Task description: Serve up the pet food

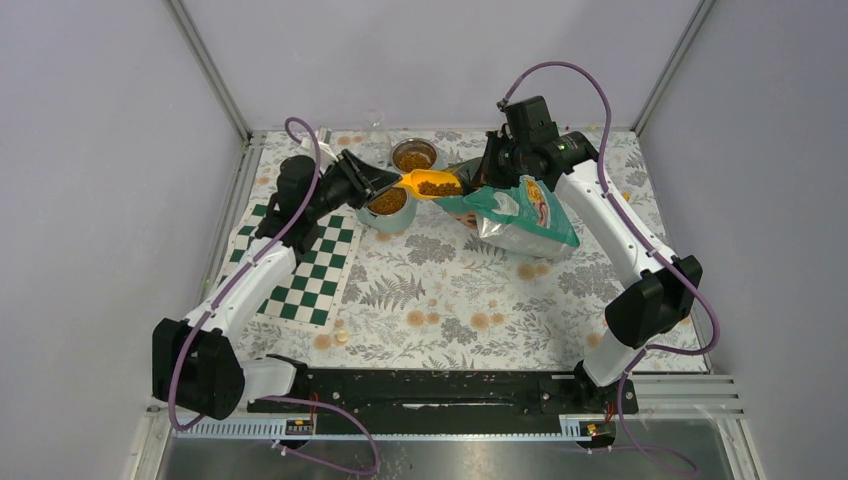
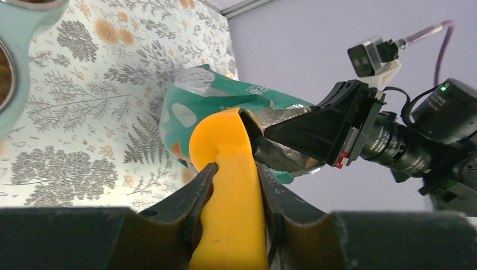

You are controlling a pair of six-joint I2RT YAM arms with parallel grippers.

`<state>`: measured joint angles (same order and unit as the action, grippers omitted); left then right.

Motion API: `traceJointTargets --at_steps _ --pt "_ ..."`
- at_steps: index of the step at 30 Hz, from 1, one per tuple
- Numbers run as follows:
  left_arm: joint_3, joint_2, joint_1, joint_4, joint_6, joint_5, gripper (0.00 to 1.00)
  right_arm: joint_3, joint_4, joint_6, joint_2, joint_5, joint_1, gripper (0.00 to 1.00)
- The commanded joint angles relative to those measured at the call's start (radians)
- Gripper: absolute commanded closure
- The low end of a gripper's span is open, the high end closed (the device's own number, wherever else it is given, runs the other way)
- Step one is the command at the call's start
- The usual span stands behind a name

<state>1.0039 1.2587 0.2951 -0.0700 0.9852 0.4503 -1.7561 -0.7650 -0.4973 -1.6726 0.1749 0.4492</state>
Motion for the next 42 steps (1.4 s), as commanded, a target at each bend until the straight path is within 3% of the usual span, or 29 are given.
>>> traceJointTargets --at_steps 1,11,18,30,35,40,42 --pt "-0.103 0.013 -0.06 -0.271 0.186 0.052 1.0 -0.018 0.025 -0.035 0.052 0.056 -0.004 1.0" --pt "-0.188 -0.024 -0.112 -0.585 0.302 0.13 1.0 -0.024 0.032 -0.043 0.068 0.059 -0.004 1.0" --pt "-0.14 -0.036 -0.129 -0.573 0.276 0.171 1.0 -0.057 0.031 -0.048 0.071 0.059 -0.004 1.0" --pt "-0.118 -0.007 -0.292 -0.792 0.408 0.292 1.0 -0.089 0.031 -0.032 0.041 0.055 -0.019 1.0" --pt "-0.206 0.047 -0.412 -0.976 0.516 0.268 1.0 -0.088 0.032 -0.032 0.035 0.056 -0.023 1.0" --pt "-0.303 0.261 -0.515 -1.371 0.769 0.249 1.0 -0.093 0.032 -0.032 0.029 0.058 -0.025 1.0" --pt "-0.33 0.306 -0.544 -1.388 0.753 0.245 1.0 -0.095 0.031 -0.031 0.027 0.056 -0.027 1.0"
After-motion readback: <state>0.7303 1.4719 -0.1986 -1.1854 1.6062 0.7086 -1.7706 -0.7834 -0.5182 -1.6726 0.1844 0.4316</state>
